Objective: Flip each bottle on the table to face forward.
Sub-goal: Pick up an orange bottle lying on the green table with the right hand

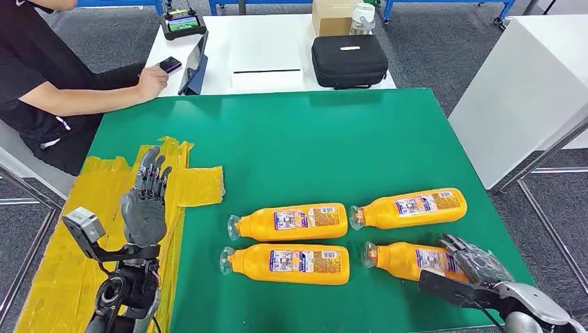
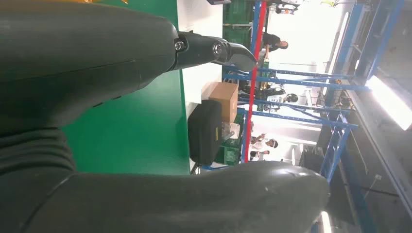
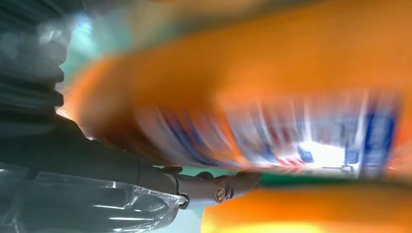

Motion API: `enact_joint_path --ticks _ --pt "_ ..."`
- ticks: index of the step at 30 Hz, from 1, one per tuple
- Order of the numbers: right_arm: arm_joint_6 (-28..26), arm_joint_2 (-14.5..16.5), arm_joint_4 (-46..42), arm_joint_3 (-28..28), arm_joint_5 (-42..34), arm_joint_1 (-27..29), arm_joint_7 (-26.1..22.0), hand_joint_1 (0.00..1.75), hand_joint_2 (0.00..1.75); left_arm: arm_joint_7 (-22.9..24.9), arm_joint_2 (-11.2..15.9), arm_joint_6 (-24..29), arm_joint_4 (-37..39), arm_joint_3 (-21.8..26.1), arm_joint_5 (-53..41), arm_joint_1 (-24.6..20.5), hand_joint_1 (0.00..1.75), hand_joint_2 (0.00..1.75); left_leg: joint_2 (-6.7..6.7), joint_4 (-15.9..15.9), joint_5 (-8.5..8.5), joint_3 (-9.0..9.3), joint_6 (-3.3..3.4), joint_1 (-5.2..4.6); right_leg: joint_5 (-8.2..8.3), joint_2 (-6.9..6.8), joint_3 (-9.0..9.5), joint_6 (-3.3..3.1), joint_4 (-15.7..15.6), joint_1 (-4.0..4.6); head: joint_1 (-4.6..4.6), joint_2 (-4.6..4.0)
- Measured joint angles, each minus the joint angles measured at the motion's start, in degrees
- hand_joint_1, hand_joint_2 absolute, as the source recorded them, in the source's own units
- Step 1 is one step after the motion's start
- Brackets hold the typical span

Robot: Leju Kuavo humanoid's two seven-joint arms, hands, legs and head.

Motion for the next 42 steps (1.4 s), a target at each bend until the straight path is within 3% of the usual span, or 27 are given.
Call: enact_joint_path --ticks 6,9,13,14,17,23,26,30,34,38,42 --pt "0.62 -1.15 3.31 3.01 -0.6 -1.73 0.48 0.19 1.75 0.18 0.0 0.04 0.87 -0.68 0.25 -1.02 0.0 0.0 0.05 0.0 -0.04 0.16 -0.01 0.0 -0.01 0.02 0.13 0.0 -0.02 0.04 0.03 0.0" --pt "0.68 -1.75 4.06 4.03 -0.98 -2.19 0.56 0.41 1.75 0.19 0.02 0.05 1.23 -0.85 0.33 -1.36 0.0 0.0 0.06 0.0 -0.05 0.24 -0.01 0.0 -0.01 0.03 0.18 -0.01 -0.03 0.04 0.03 0.0" --pt "1.36 -2.44 4.36 4.82 -1.48 -2.44 1.0 1.37 1.75 0.19 0.02 0.05 1.44 -0.89 0.61 -1.49 0.0 0.0 0.06 0.0 -0.05 0.4 -0.01 0.0 -0.01 0.03 0.14 -0.01 -0.05 0.04 0.02 0.0" --pt "1.65 -2.7 4.4 5.1 -1.69 -2.52 1.17 1.52 1.75 0.19 0.02 0.05 1.49 -0.9 0.72 -1.56 0.0 0.0 0.05 0.0 -0.08 0.47 0.01 0.0 -0.03 0.03 0.07 -0.01 -0.05 0.04 0.02 0.0" --pt "2.43 -3.48 4.67 5.71 -2.31 -2.75 1.41 1.74 1.75 0.26 0.02 0.05 1.64 -0.93 0.83 -1.85 0.0 0.0 -0.01 0.0 -0.16 0.67 0.07 0.0 -0.12 0.01 0.03 0.06 -0.07 0.03 0.03 0.0" --pt "2.39 -3.96 4.47 5.58 -5.7 -2.3 2.13 1.75 1.75 0.36 0.02 -0.05 1.88 -0.93 0.97 -2.29 0.0 0.0 -0.02 0.01 -0.19 0.76 0.1 0.0 -0.14 0.01 0.42 0.12 -0.05 0.02 0.03 0.0" --pt "3.12 -3.96 1.82 3.54 -13.25 -0.15 -1.05 1.75 1.75 0.12 0.1 -0.47 1.9 -0.9 1.47 -2.08 0.0 0.0 -0.06 0.02 -0.19 0.67 0.1 0.0 -0.14 -0.01 0.7 0.14 -0.03 0.02 0.03 0.0" --pt "8.69 -2.44 -5.52 -4.03 -27.85 4.59 -9.65 1.75 1.75 -1.11 0.44 -0.84 1.8 -0.37 2.83 -0.71 0.0 0.0 -0.04 0.01 -0.21 0.32 0.09 -0.02 -0.12 0.0 0.42 0.16 0.02 0.0 -0.01 0.0" --pt "12.88 0.58 -11.43 -14.44 -33.27 5.22 -13.68 1.75 1.75 -1.64 0.52 -1.08 1.61 0.71 3.37 0.86 0.0 0.0 0.01 0.0 -0.19 0.16 0.07 -0.01 -0.12 0.02 0.14 0.15 0.04 0.01 -0.01 0.0" --pt "13.75 2.51 -14.34 -20.24 -33.66 5.09 -14.46 1.75 1.75 -1.67 0.52 -1.14 1.39 1.09 3.61 1.66 0.0 1.75 -0.04 0.0 -0.17 0.13 0.07 -0.01 -0.13 -0.01 0.16 0.15 0.04 -0.01 0.0 0.0" --pt "13.02 4.81 -16.52 -24.08 -37.31 4.76 -18.06 1.75 1.75 -1.88 0.49 -1.48 1.34 1.11 4.36 1.69 0.0 1.75 -0.01 0.0 -0.17 0.12 0.07 -0.01 -0.12 0.0 0.15 0.16 0.04 -0.02 0.01 0.0"
